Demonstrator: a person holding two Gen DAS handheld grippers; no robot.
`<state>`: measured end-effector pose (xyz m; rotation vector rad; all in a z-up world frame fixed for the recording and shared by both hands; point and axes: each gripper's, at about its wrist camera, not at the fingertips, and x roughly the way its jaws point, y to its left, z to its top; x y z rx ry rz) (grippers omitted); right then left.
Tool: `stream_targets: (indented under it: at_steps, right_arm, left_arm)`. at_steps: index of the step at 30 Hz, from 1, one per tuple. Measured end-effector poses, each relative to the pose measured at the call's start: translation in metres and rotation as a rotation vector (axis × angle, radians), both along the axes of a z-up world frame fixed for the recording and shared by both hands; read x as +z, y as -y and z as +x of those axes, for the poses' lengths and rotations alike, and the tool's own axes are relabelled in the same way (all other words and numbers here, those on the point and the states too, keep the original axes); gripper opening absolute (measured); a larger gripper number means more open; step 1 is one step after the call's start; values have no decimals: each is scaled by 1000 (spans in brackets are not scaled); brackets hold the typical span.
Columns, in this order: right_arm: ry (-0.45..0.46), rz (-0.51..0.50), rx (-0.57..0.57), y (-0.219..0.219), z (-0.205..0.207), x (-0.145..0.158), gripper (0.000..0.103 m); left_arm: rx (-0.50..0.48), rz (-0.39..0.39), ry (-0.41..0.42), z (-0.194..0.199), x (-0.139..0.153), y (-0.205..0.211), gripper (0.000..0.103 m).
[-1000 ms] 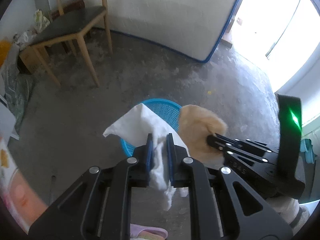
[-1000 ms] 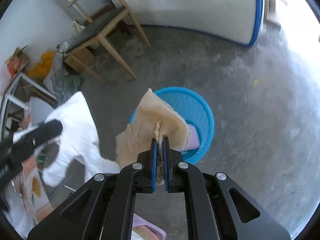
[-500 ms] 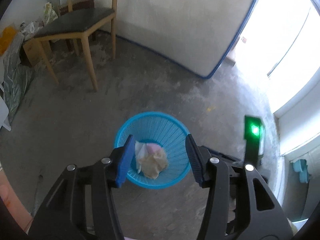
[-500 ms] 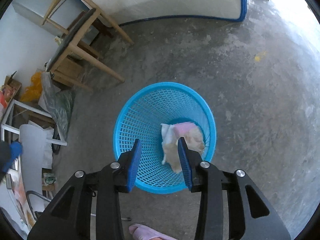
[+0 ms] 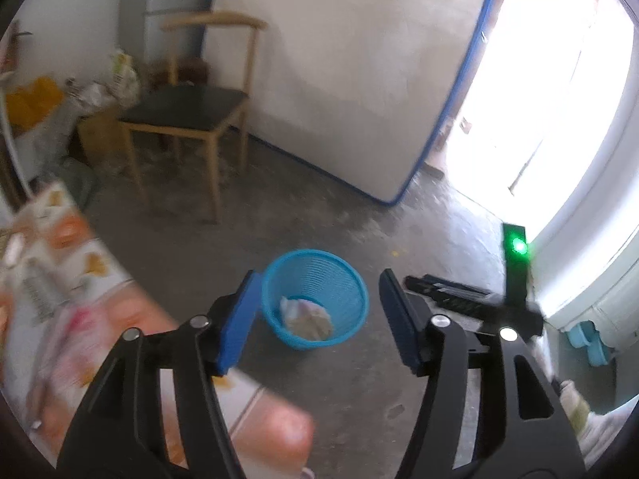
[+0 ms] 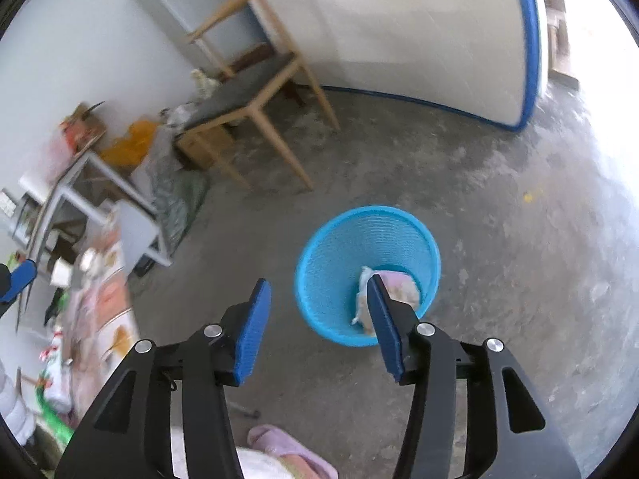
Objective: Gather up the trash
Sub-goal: 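Move both tools back to the table and grasp the clear plastic bag with the right tool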
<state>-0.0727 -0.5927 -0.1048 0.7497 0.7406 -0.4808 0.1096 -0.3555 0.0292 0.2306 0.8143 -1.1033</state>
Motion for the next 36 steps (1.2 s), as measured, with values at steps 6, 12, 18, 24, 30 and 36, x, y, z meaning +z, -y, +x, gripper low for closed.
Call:
stream_targets:
  at_steps: [6, 12, 18, 24, 30, 36]
  right_arm:
    - [70, 20, 125, -49, 11, 48, 53]
    - [146, 118, 318, -105, 62, 79, 53]
    - [166, 296, 424, -151, 132, 73, 53]
    - [101, 358, 447, -182, 218, 48, 53]
    - [-14, 311, 439, -182, 273, 19, 42]
    - [-98, 279, 527, -194, 302, 0, 31]
  left_arm:
    - [149, -14, 90, 3, 21, -96, 64]
    - [272, 37, 98, 35, 30, -171, 67]
    - [369, 63, 94, 76, 40, -219, 70]
    - [428, 129, 23, 93, 17, -233, 70]
    - [397, 68, 21, 58, 2, -235, 70]
    - [335, 68, 14, 26, -19, -234, 58]
